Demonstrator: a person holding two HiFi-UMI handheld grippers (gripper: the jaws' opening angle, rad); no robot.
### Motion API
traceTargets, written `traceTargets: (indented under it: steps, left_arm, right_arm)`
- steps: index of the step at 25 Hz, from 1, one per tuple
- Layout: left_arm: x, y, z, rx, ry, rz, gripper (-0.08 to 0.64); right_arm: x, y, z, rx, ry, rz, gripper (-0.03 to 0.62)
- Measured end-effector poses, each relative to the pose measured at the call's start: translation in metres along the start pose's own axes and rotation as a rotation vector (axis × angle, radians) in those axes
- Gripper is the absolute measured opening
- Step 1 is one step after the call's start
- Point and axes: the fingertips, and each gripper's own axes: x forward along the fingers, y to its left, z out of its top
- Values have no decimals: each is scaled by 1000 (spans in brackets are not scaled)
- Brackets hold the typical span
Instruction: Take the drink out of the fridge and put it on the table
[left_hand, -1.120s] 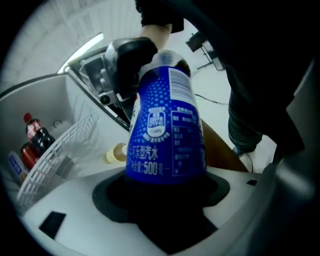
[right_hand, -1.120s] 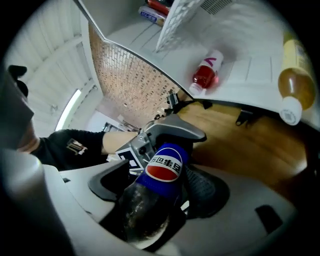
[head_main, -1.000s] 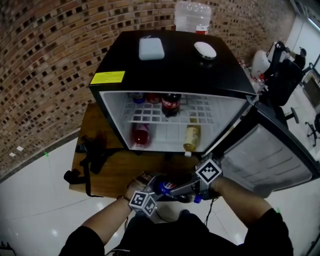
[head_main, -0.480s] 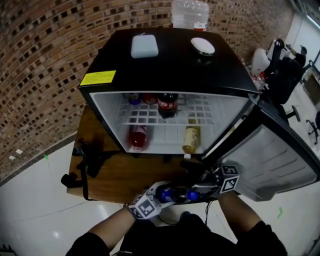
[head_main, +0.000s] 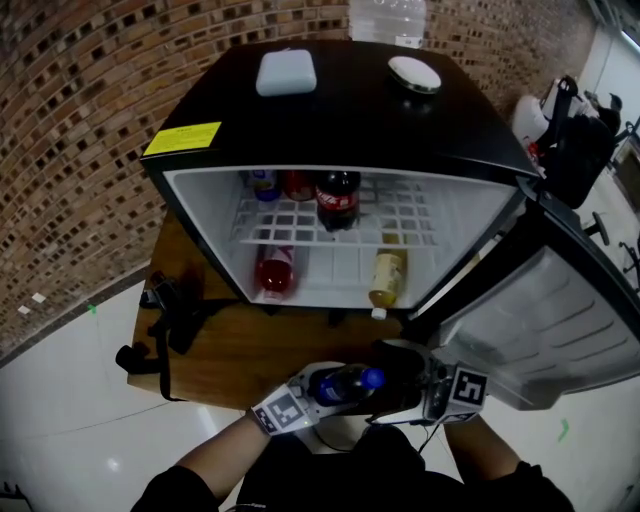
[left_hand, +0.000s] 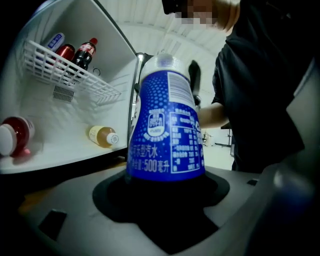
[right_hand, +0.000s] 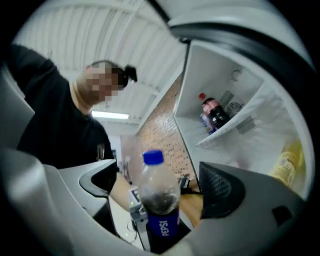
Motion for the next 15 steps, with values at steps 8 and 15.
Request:
traceTargets:
  steps: [8,15]
  left_arm:
    - [12,1,4,14,3,-47,317]
    - [-38,24,-3,35,-8,49,376]
  right_arm:
    - [42,0,-36,-300,199,-34,337]
    - [56,-10,-60,-407,347,-12,337]
